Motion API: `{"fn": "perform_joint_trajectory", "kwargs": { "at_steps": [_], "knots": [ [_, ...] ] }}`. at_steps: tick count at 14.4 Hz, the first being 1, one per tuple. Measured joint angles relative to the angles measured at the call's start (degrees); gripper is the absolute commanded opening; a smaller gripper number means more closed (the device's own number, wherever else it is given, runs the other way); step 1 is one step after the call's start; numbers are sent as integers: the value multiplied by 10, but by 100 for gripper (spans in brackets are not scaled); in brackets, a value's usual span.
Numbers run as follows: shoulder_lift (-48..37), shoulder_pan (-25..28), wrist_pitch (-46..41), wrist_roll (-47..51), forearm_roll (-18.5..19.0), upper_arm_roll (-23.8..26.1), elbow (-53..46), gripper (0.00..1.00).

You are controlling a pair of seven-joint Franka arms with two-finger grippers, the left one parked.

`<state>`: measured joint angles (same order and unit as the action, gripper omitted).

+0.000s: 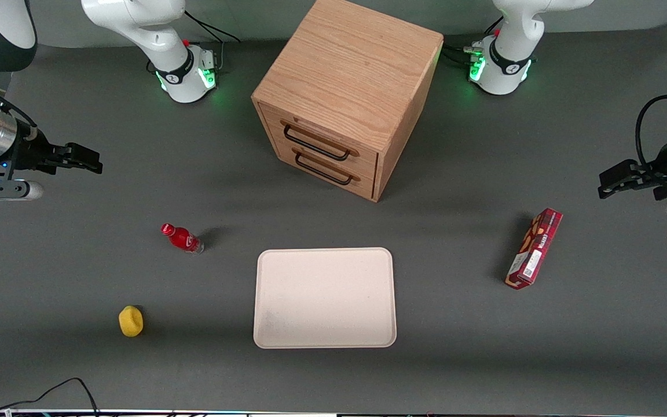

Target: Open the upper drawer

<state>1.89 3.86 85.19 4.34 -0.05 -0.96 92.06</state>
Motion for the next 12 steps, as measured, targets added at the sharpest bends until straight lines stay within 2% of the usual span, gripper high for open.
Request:
{"fn": "perform_joint_trajectory", "kwargs": {
  "at_steps": [3, 6, 10, 12],
  "knots": [
    [0, 0, -10, 0, -8, 1, -18, 100],
    [0, 2, -24, 0, -69, 28, -37, 100],
    [0, 4, -27, -3, -140, 114, -42, 100],
    [10, 7, -26, -12, -158, 174, -46, 100]
  ]
}}
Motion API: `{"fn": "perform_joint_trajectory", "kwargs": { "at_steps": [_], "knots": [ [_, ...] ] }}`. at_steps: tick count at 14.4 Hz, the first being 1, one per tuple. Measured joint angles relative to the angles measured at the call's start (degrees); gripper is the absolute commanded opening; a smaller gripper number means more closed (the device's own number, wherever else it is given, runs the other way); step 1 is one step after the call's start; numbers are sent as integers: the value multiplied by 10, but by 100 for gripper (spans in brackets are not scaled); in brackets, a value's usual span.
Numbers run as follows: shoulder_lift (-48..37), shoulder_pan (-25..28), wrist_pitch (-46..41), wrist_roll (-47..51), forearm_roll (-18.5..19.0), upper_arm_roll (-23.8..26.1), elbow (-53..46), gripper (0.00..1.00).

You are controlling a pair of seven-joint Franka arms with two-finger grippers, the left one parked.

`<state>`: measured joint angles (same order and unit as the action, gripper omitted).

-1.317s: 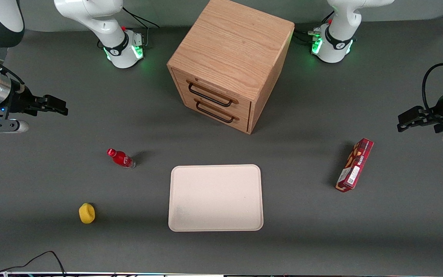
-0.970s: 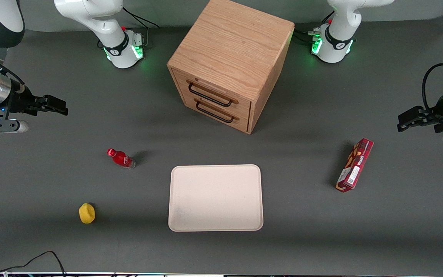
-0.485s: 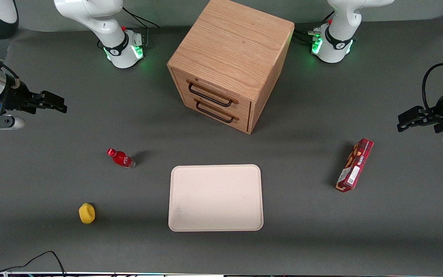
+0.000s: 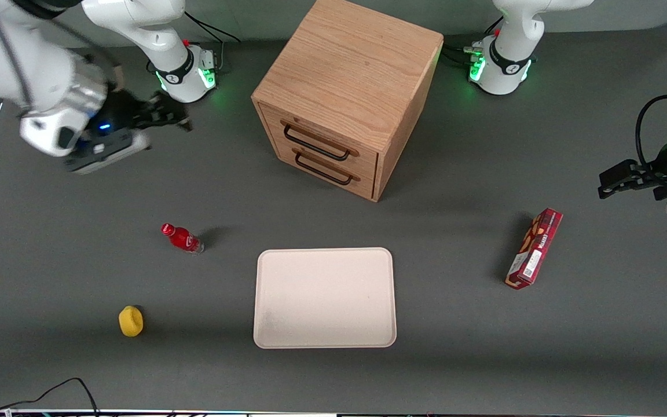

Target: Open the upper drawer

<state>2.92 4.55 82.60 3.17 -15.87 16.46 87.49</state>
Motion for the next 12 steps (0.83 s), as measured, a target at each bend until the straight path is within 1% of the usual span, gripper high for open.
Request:
{"fn": "perform_joint_trajectory", "kwargs": {
  "at_steps": [2, 3, 5, 6, 7, 9, 12],
  "knots": [
    [24, 2, 1, -17, -2, 43, -2, 100],
    [41, 3, 7, -52, -2, 59, -3, 100],
    [80, 3, 33, -174, -2, 84, -6, 100],
    [99, 3, 46, -235, -3, 90, -6, 100],
    [117, 3, 53, -275, -4, 93, -7, 100],
    [154, 3, 74, -314, -6, 103, -8, 100],
    [204, 4, 114, -321, -7, 136, -9, 100]
  ]
}}
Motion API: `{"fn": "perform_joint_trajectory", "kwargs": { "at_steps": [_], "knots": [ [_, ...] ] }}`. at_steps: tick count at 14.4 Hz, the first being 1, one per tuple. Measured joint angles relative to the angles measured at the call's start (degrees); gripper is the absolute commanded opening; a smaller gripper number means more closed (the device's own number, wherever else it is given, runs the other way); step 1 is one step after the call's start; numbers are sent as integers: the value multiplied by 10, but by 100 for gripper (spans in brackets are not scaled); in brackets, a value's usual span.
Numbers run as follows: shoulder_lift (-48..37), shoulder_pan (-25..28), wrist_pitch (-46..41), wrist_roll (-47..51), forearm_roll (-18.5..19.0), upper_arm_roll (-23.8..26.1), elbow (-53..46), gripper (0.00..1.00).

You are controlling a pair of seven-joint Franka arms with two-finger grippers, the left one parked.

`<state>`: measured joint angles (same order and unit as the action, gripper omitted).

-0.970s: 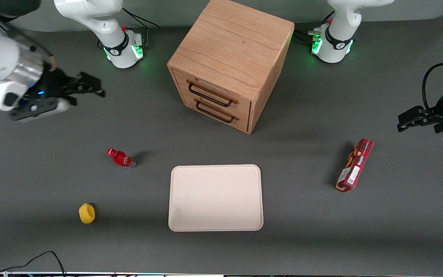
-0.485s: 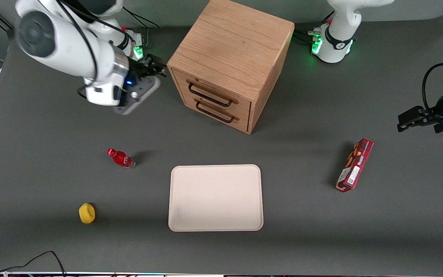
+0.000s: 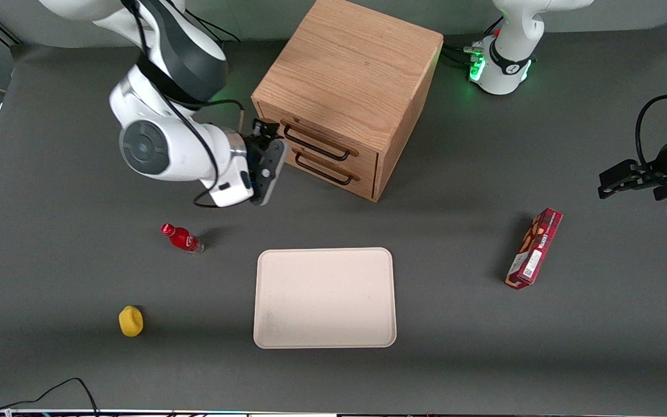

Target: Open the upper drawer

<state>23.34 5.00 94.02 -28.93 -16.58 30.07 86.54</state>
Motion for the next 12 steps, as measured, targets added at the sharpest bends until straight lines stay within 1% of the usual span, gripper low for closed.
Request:
{"fn": "perform_joint_trajectory", "kwargs": {
  "at_steps": [3, 7, 12],
  "knots": [
    [25, 3, 16, 0, 0, 21, -2, 100],
    [32, 6, 49, 0, 0, 39, 17, 100],
    [34, 8, 85, 8, 0, 49, 47, 100]
  ]
}}
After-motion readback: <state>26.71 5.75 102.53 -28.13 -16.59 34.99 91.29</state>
